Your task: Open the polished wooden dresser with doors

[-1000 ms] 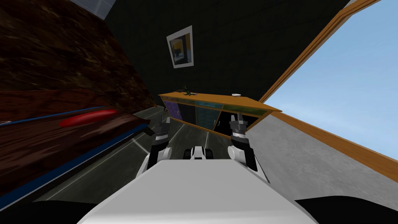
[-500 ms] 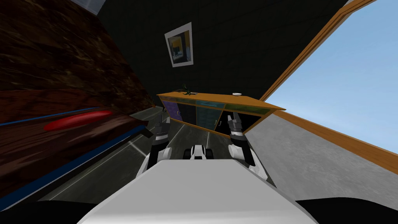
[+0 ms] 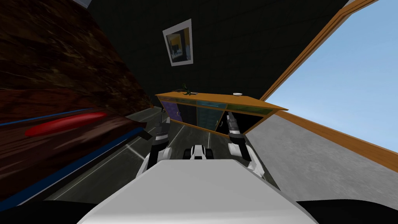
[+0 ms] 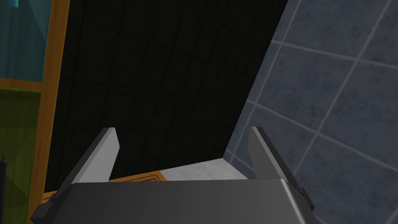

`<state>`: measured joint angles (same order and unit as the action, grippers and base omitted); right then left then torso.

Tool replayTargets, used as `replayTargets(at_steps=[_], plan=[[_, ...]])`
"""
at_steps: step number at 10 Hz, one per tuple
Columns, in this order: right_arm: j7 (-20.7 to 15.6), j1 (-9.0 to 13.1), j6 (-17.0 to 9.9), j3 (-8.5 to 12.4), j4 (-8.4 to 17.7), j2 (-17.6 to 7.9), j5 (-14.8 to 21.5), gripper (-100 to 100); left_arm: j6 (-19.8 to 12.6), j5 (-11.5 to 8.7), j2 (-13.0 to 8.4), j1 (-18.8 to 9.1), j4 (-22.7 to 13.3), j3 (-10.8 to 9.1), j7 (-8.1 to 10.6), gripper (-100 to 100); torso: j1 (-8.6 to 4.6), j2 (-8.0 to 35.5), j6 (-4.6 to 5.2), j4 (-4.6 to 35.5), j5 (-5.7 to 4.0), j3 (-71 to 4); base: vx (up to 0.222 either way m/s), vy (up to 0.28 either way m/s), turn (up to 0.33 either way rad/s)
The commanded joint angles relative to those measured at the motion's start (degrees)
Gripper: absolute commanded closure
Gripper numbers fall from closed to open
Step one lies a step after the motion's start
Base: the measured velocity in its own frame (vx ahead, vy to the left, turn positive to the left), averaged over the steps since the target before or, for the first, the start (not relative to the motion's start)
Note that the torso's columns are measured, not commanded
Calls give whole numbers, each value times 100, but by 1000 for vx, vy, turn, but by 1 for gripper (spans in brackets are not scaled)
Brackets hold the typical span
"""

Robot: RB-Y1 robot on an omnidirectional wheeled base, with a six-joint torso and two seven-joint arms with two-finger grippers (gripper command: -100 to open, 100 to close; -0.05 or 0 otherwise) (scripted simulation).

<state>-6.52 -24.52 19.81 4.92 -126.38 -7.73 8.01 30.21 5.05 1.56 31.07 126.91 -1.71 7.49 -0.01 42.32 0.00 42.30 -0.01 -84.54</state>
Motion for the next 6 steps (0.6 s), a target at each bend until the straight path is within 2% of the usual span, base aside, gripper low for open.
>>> replayTargets(at_steps=[1, 2, 3, 4, 5, 6], plan=[[-319, 151, -125, 51, 138, -44, 412, -100, 0, 0, 0, 0, 0, 0, 0, 0, -4, -1, -1, -1, 0, -1, 61, 91, -53], [-319, 151, -125, 51, 138, -44, 504, -100, 0, 0, 0, 0, 0, 0, 0, 0, 7, -8, 0, -2, 2, -5, 44, 77, -38], [-534, 257, -203, 90, 242, -71, 713, -100, 0, 0, 0, 0, 0, 0, 0, 0, 1, -3, -1, -2, 2, -3, 40, 84, -73], [-534, 257, -203, 90, 242, -71, 818, -100, 0, 0, 0, 0, 0, 0, 0, 0, 3, -2, 0, -1, 1, -2, 47, 74, -32], [-756, 368, -284, 129, 349, -97, 1021, -100, 0, 0, 0, 0, 0, 0, 0, 0, -2, -3, -1, -1, 0, -2, 66, 94, -56], [-756, 368, -284, 129, 349, -97, 1142, -100, 0, 0, 0, 0, 0, 0, 0, 0, 5, -9, 0, -3, 1, -6, 46, 77, -35]])
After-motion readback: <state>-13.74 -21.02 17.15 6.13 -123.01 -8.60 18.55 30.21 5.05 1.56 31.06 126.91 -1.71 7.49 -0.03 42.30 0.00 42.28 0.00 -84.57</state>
